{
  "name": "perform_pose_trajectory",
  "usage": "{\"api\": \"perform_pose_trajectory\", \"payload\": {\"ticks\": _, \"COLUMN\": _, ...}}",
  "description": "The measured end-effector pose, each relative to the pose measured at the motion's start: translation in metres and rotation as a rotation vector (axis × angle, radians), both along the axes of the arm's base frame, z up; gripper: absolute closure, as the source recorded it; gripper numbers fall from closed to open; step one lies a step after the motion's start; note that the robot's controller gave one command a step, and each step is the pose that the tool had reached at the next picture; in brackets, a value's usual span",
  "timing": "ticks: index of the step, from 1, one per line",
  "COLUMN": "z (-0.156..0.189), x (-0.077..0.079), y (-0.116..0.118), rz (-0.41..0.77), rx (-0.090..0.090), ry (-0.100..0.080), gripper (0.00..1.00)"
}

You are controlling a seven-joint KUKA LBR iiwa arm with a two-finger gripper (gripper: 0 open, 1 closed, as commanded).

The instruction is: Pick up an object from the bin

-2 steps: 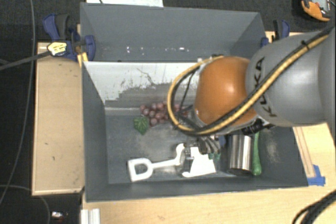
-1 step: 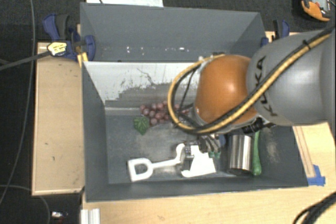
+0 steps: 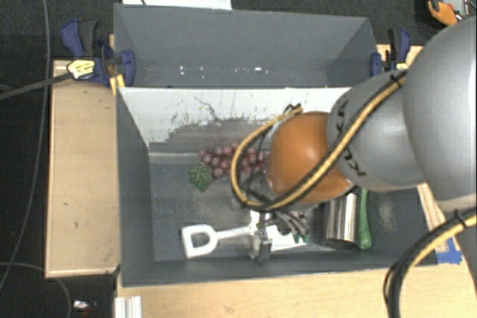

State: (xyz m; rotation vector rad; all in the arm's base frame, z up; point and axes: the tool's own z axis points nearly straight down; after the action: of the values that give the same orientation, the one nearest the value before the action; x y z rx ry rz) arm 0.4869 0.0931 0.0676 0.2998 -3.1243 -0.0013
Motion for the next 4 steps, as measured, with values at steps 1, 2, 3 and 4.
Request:
{"api": "perform_pose_trajectory", "payload": {"ticks": 1, "z": 0.0026, "x": 0.0088, "y": 0.0085, "rz": 0.035, "rx": 0.003, "ry": -0.011, "gripper": 0.00}}
{"api": "perform_pose_trajectory", "payload": {"ticks": 2, "z": 0.0018, "x": 0.0027, "y": 0.0023, "rz": 0.005, "rx": 0.001, "ry": -0.003, "gripper": 0.00}}
{"api": "perform_pose_trajectory", "payload": {"ticks": 3, "z": 0.0027, "x": 0.0088, "y": 0.0081, "rz": 0.027, "rx": 0.004, "ry": -0.013, "gripper": 0.00}}
{"api": "perform_pose_trajectory", "payload": {"ticks": 4, "z": 0.0022, "x": 0.0050, "y": 0.0043, "rz": 0.009, "rx": 0.003, "ry": -0.006, "gripper": 1.00}}
